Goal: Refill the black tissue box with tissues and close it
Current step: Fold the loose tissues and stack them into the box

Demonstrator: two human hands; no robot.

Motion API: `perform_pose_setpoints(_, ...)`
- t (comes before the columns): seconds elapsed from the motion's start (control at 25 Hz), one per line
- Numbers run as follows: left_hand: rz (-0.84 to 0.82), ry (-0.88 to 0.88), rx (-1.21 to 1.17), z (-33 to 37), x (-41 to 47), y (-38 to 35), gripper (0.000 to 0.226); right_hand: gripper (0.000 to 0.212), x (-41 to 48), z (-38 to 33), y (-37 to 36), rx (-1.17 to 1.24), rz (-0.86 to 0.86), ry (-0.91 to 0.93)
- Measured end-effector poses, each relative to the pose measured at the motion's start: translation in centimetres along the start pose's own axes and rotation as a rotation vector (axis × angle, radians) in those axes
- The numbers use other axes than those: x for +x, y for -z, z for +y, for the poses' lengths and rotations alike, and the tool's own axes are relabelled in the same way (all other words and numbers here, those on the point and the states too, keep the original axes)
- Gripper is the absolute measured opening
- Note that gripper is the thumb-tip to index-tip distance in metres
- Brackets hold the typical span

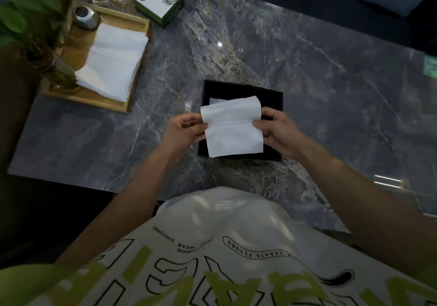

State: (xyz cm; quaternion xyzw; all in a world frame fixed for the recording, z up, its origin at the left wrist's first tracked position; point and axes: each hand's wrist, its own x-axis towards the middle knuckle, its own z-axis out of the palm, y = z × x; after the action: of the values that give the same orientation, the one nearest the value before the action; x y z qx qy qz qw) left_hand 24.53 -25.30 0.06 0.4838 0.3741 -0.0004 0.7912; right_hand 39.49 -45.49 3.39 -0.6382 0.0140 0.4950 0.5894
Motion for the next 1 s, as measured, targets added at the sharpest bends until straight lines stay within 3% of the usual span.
perform_pose_setpoints(0.28,0.023,-0.027,-0.064,0.4,-0.5,-0.4,0.019,0.027,0.1,-0.5,-0.3,-0.013,0.001,-0.005)
perform_pose_setpoints(0.56,-0.034,0.013,-0.047,0.2,-0.5,0.2,0.023,0.046,0.4,-0.8,-0.9,-0.073,-0.082,0.046)
perform_pose_setpoints(0.8,0.003,-0.086,0.145,0.4,0.0,1.2,0.024,0.043,0.6,-0.5,-1.2,-0.120,-0.087,0.086)
perform_pose_setpoints(1.0,-0.018,-0.232,0.163,1.3,-0.3,0.7,0.024,0.043,0.5,-0.6,-1.2,-0.139,-0.060,0.121)
